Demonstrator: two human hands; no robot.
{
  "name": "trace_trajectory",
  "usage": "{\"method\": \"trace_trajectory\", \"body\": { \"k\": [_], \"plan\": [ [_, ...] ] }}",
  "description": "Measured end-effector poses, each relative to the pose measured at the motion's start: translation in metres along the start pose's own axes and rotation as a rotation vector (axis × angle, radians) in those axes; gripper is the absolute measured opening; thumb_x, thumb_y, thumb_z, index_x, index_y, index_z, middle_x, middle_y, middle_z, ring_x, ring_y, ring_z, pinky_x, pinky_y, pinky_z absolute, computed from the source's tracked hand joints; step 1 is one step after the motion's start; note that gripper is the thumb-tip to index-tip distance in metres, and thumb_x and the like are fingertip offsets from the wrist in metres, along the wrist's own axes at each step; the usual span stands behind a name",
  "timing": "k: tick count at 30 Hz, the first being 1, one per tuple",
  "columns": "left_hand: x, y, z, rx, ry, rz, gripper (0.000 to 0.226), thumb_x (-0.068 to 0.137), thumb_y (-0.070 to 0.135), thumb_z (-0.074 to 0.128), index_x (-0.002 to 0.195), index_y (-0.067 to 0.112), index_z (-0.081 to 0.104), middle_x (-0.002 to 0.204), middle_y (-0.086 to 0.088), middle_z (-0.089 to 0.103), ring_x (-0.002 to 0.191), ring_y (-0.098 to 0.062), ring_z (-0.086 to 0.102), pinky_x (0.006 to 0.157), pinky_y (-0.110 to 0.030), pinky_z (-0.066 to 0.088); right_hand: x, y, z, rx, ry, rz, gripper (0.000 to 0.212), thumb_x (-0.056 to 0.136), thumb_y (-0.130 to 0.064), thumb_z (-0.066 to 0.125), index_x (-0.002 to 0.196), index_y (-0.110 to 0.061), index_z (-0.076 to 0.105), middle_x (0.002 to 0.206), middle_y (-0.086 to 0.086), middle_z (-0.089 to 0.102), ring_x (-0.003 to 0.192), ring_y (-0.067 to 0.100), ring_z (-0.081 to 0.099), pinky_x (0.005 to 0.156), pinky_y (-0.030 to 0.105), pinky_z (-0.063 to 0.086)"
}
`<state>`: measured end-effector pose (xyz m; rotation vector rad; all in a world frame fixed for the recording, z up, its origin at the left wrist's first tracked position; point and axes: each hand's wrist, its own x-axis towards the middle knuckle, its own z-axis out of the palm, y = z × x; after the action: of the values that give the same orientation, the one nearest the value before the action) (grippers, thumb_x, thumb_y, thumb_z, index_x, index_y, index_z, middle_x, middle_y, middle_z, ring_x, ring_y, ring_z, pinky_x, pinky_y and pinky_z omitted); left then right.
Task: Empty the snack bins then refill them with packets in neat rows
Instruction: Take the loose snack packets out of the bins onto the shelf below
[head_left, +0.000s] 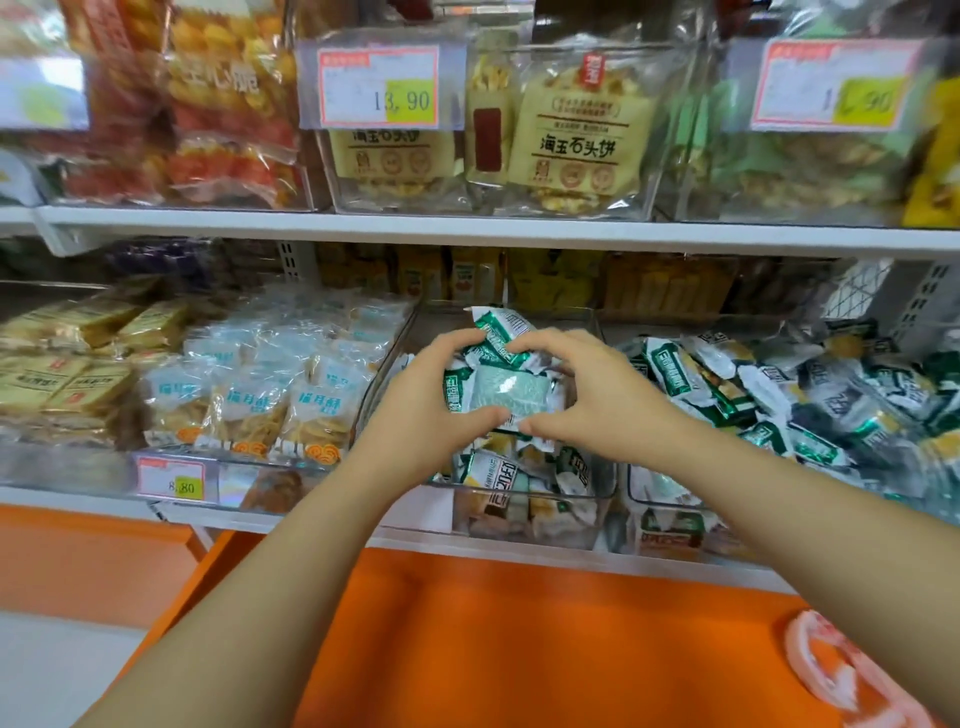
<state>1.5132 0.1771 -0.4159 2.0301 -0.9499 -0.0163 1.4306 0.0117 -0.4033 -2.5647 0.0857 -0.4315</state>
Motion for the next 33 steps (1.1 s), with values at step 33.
{"method": "trace_trajectory", "body": {
  "k": [33],
  "plan": [
    [-0.127,-0.049,0.433,-0.340,-1.005,-0.507,0.076,0.084,0.014,0.072,0.145,0.023,0.027,0.146,-0.009,0.038,0.120,-0.023,0.051,0.093,-0.035,0.051,-0.309,0.325,0.111,0.053,-0.693,0.735,0.070,0.078,-0.024,0.076,0.135,-0.027,0.036,0.124,0.005,0.058,0.100,0.018,0.061,0.082,0.035,0.054]
  ]
}}
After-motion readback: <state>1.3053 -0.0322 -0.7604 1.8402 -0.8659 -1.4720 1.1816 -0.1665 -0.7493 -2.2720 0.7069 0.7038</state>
